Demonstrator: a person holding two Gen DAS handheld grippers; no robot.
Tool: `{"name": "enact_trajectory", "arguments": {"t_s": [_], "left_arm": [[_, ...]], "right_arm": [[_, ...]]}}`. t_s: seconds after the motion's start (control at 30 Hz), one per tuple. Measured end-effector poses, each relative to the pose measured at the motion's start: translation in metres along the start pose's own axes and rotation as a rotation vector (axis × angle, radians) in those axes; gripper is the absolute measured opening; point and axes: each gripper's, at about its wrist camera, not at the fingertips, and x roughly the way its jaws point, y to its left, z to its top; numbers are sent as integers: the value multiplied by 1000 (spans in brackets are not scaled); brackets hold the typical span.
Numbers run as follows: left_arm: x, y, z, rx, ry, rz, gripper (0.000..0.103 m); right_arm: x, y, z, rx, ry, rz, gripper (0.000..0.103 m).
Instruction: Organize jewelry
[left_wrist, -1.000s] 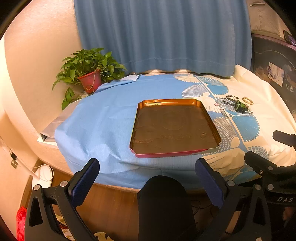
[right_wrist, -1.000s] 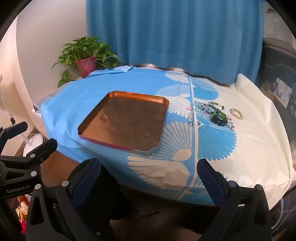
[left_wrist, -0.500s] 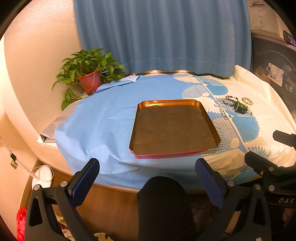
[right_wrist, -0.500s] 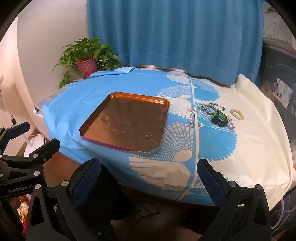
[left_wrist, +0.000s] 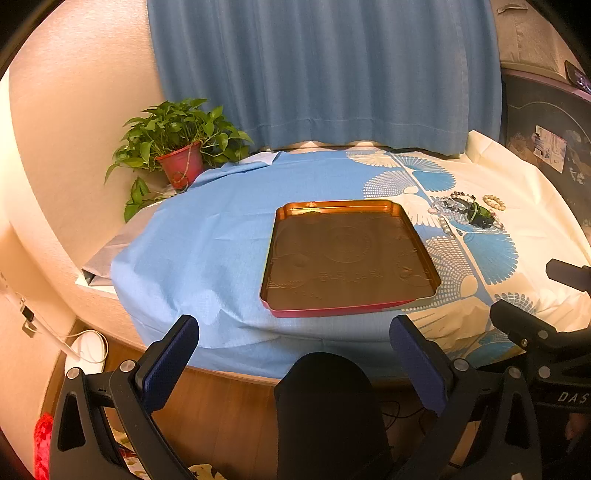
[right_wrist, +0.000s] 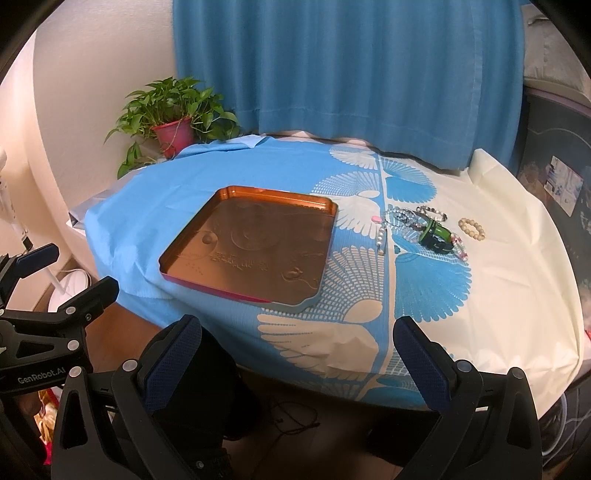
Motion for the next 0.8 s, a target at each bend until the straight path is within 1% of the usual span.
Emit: {"name": "enact_trajectory", "arguments": {"t_s": [0.8], "left_arm": [[0, -1, -1, 1, -1, 3, 102]], "right_arm": [[-1, 0, 0, 2, 2, 2, 103]]}}
